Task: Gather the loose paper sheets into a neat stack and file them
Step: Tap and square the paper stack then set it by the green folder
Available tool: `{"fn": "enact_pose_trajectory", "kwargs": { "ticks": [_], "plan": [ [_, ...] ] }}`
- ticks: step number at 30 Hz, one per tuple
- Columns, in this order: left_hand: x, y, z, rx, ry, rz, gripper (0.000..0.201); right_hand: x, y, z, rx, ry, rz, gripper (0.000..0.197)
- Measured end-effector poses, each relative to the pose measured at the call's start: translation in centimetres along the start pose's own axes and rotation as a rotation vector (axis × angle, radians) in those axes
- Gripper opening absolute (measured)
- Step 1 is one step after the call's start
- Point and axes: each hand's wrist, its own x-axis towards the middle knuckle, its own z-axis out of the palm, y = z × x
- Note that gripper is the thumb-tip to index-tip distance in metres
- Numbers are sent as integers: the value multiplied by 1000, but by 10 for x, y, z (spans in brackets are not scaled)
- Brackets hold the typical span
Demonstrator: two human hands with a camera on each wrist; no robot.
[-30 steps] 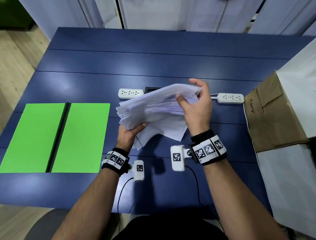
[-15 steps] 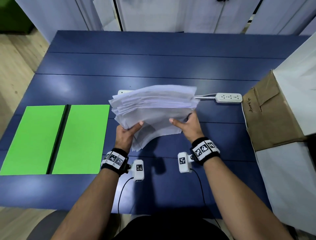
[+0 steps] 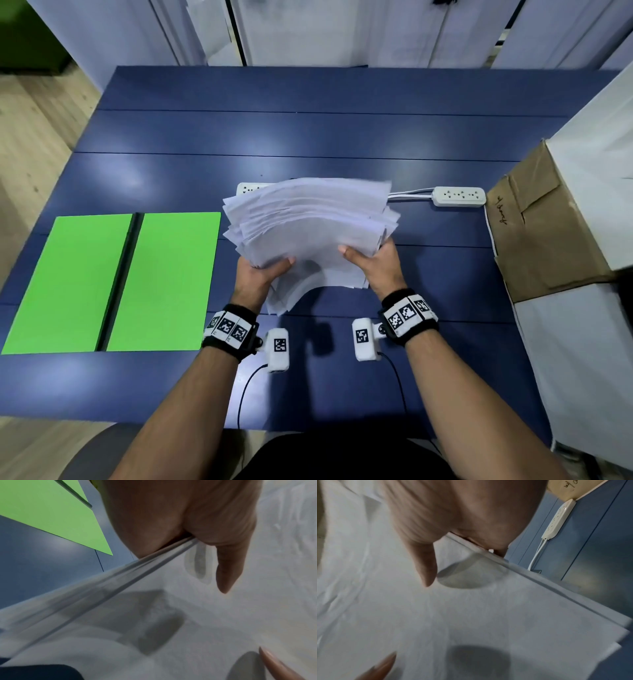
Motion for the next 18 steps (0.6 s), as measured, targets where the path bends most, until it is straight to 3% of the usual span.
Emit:
{"fn": "enact_pose_trajectory", "kwargs": {
  "ticks": [2,5,8,10,13,18],
  "plan": [
    [0,2,0,-15,6,-23,36,2,-2,-3,3,16,0,64],
    [-7,11,4,-7,-4,-16,33,-3,-7,-5,3,8,-13,49],
    [-15,31,15,-60,4,132,23,-10,-15,-5,10,-6,-48,31],
    [-19,49,23,-81,46,255,4,-14,-19,-6,34,-17,-68,27],
    [-21,66,38,-21,235,333,42,-19,-27,-5,49,-34,-98,25],
    [-17,67,37,-68,347,253,56,-24,-37,-5,129,-18,-128,24]
  ]
}}
